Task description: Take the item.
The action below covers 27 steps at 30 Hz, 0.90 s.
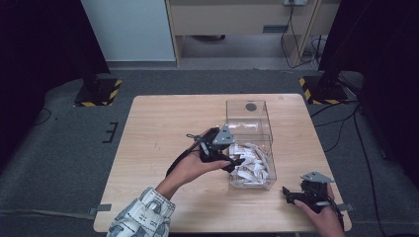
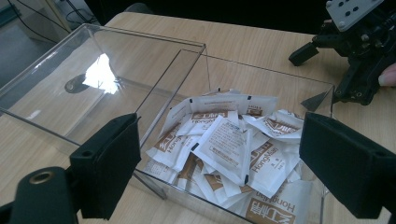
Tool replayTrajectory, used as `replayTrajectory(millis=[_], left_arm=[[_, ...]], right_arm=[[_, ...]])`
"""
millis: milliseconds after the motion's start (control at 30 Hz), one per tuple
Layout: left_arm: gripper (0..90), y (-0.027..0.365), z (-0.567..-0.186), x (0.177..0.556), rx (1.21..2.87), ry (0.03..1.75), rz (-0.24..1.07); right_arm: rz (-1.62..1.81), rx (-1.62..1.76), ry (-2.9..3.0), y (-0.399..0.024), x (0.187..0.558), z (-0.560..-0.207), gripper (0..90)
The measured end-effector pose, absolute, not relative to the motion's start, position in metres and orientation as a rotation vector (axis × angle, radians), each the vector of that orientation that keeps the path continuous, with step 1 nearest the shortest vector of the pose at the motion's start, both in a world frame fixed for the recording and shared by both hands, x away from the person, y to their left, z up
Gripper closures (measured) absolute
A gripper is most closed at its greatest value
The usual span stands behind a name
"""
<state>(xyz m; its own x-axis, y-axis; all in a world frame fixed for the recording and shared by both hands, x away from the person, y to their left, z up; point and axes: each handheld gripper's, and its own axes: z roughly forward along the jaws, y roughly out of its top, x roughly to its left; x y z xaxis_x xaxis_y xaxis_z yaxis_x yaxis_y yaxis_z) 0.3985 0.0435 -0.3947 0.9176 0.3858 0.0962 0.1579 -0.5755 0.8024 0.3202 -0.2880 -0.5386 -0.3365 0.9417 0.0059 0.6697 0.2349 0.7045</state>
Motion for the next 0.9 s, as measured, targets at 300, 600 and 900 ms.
replayTrajectory(millis=[300,600,900], left_arm=[[15.1,0.031,-0.4,0.398,2.207,0.389,0.32],[23.5,0.017,-0.408,0.395,2.247,0.361,0.308],[38.3,0.003,-0.425,0.398,2.301,0.371,0.279]], right_arm=[[0.867,1.478,2.092,-0.288,0.32,-0.539,0.8],[0.867,1.477,2.092,-0.288,0.32,-0.539,0.8],[0.867,1.477,2.092,-0.288,0.32,-0.539,0.9]])
